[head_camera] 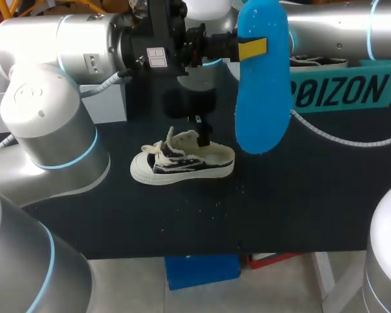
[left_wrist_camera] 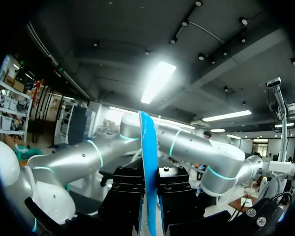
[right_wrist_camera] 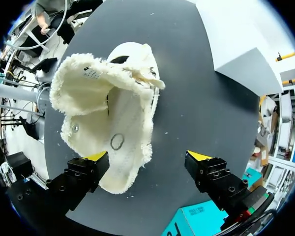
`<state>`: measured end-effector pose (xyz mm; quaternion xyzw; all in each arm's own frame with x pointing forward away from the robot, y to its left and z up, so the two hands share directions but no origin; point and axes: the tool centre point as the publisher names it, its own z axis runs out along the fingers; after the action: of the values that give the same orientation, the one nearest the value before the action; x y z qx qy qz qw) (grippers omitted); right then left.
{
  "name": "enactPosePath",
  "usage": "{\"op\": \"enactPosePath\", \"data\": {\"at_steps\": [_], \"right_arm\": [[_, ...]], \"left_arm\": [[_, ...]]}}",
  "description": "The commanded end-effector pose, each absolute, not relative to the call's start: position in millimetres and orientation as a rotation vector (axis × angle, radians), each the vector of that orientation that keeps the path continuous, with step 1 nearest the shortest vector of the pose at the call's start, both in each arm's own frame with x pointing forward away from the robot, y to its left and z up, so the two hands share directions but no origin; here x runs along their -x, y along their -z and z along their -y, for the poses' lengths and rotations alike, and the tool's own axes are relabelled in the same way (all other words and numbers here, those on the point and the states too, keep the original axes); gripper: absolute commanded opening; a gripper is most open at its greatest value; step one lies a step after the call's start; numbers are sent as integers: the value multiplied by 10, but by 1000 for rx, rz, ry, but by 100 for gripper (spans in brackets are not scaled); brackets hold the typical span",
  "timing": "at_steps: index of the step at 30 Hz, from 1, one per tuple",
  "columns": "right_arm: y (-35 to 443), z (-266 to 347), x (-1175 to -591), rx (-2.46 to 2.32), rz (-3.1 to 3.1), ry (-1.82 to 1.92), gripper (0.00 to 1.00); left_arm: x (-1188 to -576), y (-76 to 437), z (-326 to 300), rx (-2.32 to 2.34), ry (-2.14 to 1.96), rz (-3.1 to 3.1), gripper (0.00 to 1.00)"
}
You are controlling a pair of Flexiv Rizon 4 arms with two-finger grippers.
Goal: Take the shoe out of the shoebox, open the shoe tongue, remove and reinsert the insole, then place the shoe into the shoebox
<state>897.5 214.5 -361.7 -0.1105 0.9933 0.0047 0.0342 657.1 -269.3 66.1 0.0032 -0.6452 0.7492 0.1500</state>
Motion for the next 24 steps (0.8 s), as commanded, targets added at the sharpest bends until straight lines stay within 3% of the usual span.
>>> {"op": "enactPosePath", "data": {"at_steps": [1, 13, 14, 15, 16, 17, 24], "right_arm": [[3724, -2303, -9052, 331, -3058, 145, 100], [4005, -2428, -8971, 346, -3124, -43, 100], [4020, -2429, -8967, 354, -3128, -42, 78], [4032, -2431, -8961, 376, -3133, -61, 42], [4054, -2442, -8954, 418, -3146, -95, 16], [4079, -2457, -8943, 467, -3155, -128, 0], [4101, -2465, -8934, 520, -3161, -163, 0]], "left_arm": [[-6563, -649, 2709, -11, -2157, 1853, 0], [-6563, -649, 2709, -11, -2157, 1853, 0], [-6563, -649, 2709, -11, -2157, 1853, 0], [-6563, -649, 2709, -11, -2157, 1853, 0], [-6563, -649, 2709, -11, -2157, 1853, 0], [-6563, -649, 2709, -11, -2157, 1853, 0], [-6563, -649, 2709, -11, -2157, 1853, 0]]}}
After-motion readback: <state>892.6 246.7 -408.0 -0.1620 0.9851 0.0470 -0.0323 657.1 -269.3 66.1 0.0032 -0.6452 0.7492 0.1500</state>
